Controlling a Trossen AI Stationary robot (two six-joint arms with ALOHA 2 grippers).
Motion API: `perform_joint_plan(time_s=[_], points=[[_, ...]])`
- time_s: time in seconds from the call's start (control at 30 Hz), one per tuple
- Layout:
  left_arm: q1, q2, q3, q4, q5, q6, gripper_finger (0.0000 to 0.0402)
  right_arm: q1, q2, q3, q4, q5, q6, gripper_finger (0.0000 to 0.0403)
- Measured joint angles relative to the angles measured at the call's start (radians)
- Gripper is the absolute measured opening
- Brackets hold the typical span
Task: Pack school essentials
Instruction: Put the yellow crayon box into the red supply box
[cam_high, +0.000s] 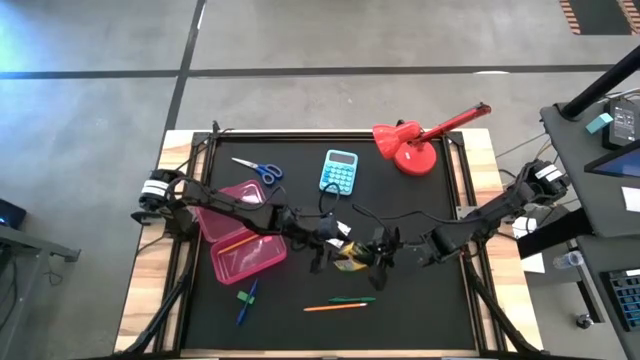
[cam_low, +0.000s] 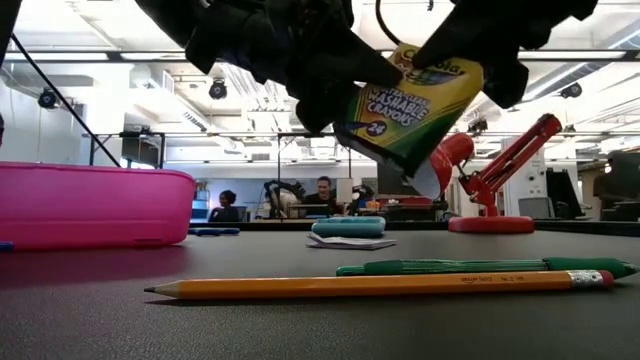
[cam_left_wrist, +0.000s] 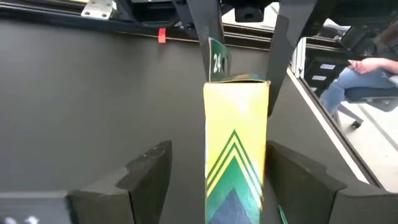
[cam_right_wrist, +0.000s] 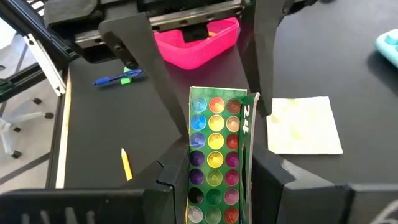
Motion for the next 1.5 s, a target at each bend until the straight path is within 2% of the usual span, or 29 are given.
perform_joint_plan(time_s=[0.2,0.6,0.77,1.23,1.5], points=[[0.000,0.000,0.000,0.001,0.051,0.000,0.0220,-0.006,0.000,0.016,0.000,0.004,-0.039,0.0109],[0.001,0.000,0.000,0.006,0.104,-0.002,0.0101,-0.007,0.000,0.020,0.002,-0.001,-0.042,0.0109],[0.000,0.000,0.000,0.007,0.109,-0.003,0.0067,-0.007,0.000,0.020,0.002,-0.001,-0.042,0.0109],[0.000,0.000,0.000,0.013,0.117,-0.055,0.0057,-0.008,-0.017,0.020,-0.017,-0.009,0.023,0.0118],[-0.002,0.000,-0.001,0.004,0.127,-0.055,0.0056,-0.011,-0.099,0.019,-0.045,-0.100,0.001,0.0117]])
